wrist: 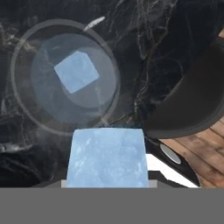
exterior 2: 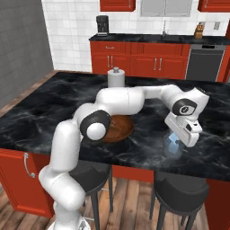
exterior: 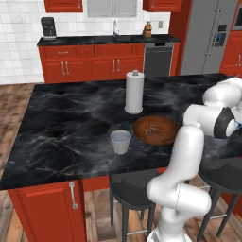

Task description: There are four ice cubes in the ice bowl. Place two ice cubes in each glass of water.

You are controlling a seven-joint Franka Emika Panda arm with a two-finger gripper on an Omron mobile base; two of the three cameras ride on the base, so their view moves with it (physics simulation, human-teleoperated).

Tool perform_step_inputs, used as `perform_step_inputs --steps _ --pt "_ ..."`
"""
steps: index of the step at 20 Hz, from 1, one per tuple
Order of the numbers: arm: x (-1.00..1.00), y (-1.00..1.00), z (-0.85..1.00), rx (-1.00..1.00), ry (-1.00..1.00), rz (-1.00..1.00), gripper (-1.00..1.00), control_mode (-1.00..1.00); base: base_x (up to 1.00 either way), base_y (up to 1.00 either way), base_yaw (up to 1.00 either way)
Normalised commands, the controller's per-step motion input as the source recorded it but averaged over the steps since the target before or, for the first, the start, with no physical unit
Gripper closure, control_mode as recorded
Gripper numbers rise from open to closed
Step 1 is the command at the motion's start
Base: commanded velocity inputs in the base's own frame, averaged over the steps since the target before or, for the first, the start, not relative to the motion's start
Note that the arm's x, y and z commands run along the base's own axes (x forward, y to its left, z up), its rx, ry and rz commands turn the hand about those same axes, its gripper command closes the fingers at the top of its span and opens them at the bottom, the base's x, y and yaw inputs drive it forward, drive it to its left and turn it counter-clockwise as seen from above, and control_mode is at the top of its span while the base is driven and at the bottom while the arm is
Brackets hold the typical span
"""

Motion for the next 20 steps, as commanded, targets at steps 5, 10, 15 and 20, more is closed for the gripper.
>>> perform_step_inputs --steps 5,10,15,20 --pt "0.23 0.03 0.0 -0.05 0.0 -0.02 1.0 -1.0 0.0 0.0 0.0" --pt "0.0 0.0 -0.18 -0.05 0.0 0.0 1.0 -1.0 0.0 0.0 0.0" --pt "0.11 0.0 -0.21 0.0 0.01 0.0 1.0 -1.0 0.0 0.0 0.0" --pt "0.12 0.0 -0.01 0.0 0.01 0.0 1.0 -1.0 0.0 0.0 0.0"
